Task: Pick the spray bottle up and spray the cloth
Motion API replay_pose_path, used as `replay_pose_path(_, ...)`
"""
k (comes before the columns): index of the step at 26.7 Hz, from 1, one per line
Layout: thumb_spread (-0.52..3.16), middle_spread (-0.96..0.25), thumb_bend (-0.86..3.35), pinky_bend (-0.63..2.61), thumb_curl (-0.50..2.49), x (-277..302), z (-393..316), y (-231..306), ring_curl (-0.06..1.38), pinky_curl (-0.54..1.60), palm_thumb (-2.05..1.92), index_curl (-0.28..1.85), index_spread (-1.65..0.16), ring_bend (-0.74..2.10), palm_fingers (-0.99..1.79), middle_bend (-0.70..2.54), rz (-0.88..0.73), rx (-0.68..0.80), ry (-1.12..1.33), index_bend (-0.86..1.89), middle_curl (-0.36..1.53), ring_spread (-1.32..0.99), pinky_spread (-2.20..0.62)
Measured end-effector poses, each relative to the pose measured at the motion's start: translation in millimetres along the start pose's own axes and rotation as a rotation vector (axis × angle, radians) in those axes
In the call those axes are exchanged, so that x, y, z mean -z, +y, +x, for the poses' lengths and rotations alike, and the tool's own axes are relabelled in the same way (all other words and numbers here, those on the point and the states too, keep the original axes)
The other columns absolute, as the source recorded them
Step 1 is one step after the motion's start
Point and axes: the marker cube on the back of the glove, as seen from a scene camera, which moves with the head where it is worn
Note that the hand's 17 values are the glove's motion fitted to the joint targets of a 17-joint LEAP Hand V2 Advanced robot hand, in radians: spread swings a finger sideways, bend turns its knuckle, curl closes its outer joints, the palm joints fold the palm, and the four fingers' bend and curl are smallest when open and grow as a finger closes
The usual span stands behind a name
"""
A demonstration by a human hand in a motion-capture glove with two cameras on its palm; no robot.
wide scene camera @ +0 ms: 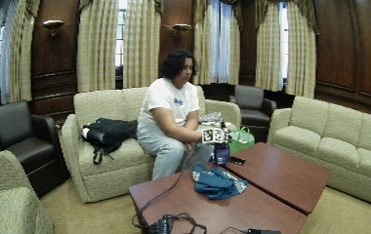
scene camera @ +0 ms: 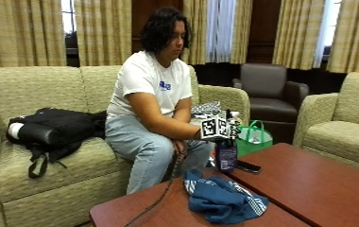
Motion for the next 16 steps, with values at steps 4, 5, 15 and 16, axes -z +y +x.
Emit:
replay_pose_path(4,0.36,-0.19,-0.03,0.38,0.84,-20.6,-1.5,-6.0,0.44,0.37,0.92,0.61,-0.27,0.61,1.36,0.62,-0.018,0.005,-0.014,0.32,0.51,-0.22,-0.24)
replay_pose_path(5,0.36,-0.19,-0.03,0.38,0.84,-24.1,-1.4,-8.0,0.44,0.37,0.92,0.61,-0.27,0.61,1.36,0.62,-0.018,0.008,-0.014,0.32,0.51,-0.21,-0.24)
replay_pose_path(15,0.36,-0.20,-0.03,0.38,0.84,-51.0,-0.6,-32.5,0.44,0.37,0.91,0.61,-0.27,0.60,1.38,0.62,0.012,0.019,-0.013,0.33,0.51,-0.23,-0.26)
replay_pose_path(16,0.36,-0.20,-0.03,0.38,0.84,-52.8,-0.3,-35.0,0.44,0.37,0.91,0.61,-0.27,0.60,1.38,0.62,0.013,0.018,-0.013,0.33,0.51,-0.23,-0.26)
